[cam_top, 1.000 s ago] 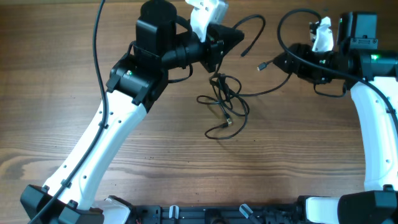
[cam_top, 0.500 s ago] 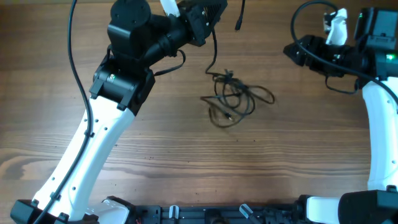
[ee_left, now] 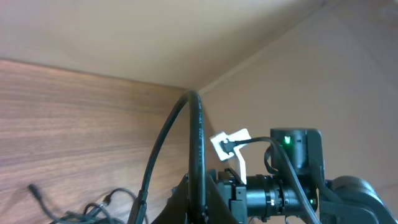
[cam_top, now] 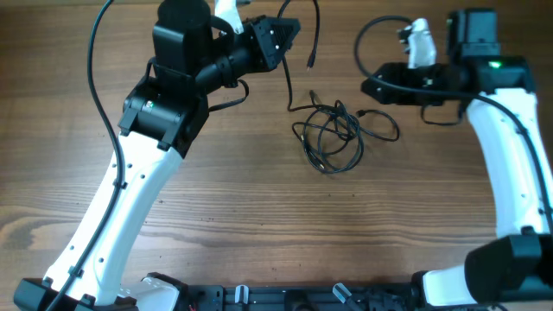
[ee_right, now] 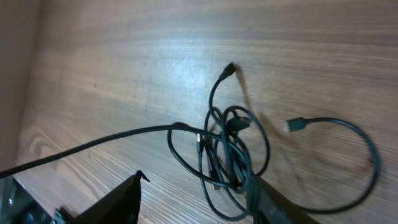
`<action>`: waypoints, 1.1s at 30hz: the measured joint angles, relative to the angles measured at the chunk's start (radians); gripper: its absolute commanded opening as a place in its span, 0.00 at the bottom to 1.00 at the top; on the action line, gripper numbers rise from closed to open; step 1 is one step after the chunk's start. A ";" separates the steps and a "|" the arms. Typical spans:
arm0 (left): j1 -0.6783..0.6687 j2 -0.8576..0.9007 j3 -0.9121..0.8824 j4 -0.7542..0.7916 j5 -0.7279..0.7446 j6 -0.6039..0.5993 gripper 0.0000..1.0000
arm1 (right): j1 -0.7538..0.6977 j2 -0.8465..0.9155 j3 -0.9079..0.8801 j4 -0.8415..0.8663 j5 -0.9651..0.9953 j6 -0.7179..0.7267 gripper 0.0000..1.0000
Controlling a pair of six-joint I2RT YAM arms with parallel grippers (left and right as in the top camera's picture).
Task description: Untangle cables
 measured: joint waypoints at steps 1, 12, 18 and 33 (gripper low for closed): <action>0.000 0.000 0.000 -0.018 -0.011 0.006 0.04 | 0.020 0.017 0.000 0.006 0.008 -0.005 0.45; 0.002 0.000 0.000 -0.126 -0.059 0.051 0.04 | 0.087 0.225 0.000 0.048 0.118 -0.005 0.31; 0.002 0.000 0.000 -0.144 -0.064 0.051 0.04 | 0.091 0.313 0.000 0.071 0.121 -0.004 0.23; 0.002 0.000 0.000 -0.478 -0.212 0.058 0.08 | 0.114 0.286 0.031 0.077 0.067 0.060 0.04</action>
